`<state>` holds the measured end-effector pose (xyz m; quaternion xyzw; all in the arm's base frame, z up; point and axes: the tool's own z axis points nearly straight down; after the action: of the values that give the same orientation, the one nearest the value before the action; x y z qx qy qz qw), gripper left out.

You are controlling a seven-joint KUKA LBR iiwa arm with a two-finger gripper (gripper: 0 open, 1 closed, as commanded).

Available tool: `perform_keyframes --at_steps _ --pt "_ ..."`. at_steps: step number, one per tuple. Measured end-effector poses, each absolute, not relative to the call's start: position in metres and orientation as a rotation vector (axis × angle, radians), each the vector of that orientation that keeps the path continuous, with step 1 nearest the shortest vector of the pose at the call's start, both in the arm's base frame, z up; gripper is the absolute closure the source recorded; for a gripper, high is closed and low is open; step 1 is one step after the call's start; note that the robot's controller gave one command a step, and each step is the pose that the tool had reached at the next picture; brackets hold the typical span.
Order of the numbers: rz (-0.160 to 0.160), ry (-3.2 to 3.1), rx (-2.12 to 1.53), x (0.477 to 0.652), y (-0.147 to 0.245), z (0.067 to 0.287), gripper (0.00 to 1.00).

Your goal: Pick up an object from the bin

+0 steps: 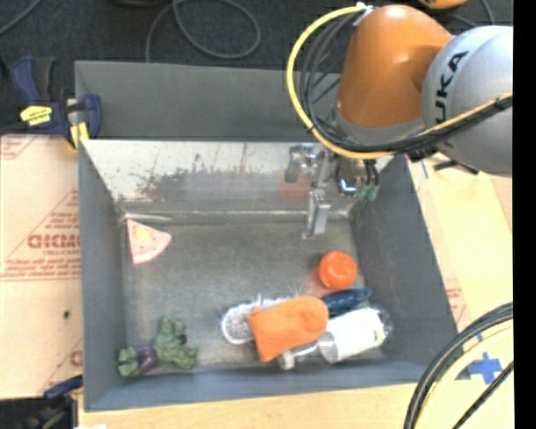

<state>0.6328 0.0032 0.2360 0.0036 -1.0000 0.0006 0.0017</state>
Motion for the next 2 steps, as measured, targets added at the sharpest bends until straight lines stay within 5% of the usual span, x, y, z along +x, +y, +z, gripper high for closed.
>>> perform_keyframes --at_steps 1,2 --pt "0.002 -3.146 0.011 0.634 0.003 0.241 0.00" --pt "0.002 -3.137 -0.009 0.624 0.013 0.284 0.00"
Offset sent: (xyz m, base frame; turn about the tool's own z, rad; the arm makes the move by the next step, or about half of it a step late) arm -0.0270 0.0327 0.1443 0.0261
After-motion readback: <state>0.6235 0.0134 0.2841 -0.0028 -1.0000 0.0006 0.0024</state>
